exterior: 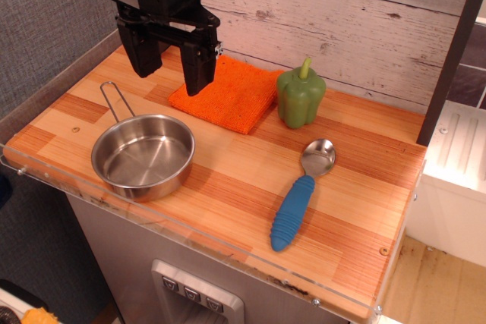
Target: Place silver pot on top of orange cloth.
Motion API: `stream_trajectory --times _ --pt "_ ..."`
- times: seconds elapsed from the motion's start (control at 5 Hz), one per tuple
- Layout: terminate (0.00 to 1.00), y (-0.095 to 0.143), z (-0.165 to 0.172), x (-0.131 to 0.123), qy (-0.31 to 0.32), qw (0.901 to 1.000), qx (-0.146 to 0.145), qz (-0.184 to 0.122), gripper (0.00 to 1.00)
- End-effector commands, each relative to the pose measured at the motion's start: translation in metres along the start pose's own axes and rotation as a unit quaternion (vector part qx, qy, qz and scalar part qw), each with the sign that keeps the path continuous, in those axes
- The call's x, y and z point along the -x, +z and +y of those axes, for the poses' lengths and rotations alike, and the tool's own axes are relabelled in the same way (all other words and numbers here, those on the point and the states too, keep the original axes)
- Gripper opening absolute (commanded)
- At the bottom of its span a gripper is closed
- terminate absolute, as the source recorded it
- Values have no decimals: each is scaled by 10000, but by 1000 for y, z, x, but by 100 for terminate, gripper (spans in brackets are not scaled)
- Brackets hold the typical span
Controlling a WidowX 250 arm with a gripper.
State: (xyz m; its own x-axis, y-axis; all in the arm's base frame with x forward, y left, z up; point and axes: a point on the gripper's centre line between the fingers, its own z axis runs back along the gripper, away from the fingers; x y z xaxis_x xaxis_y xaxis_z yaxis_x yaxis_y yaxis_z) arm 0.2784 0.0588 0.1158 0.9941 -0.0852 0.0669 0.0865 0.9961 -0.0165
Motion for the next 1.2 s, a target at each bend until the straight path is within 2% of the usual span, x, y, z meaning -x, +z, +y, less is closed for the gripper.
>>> stream_trajectory --times 0.0,0.4,0.6,1.0 --pt "0 0 0 0 0 10000 0 0 100" --pt "0 -23 -5 26 -101 9995 -102 265 100" --pt "0 -36 -11 39 -185 9991 -219 301 100" --pt "0 -72 -19 36 -231 9980 -486 342 100"
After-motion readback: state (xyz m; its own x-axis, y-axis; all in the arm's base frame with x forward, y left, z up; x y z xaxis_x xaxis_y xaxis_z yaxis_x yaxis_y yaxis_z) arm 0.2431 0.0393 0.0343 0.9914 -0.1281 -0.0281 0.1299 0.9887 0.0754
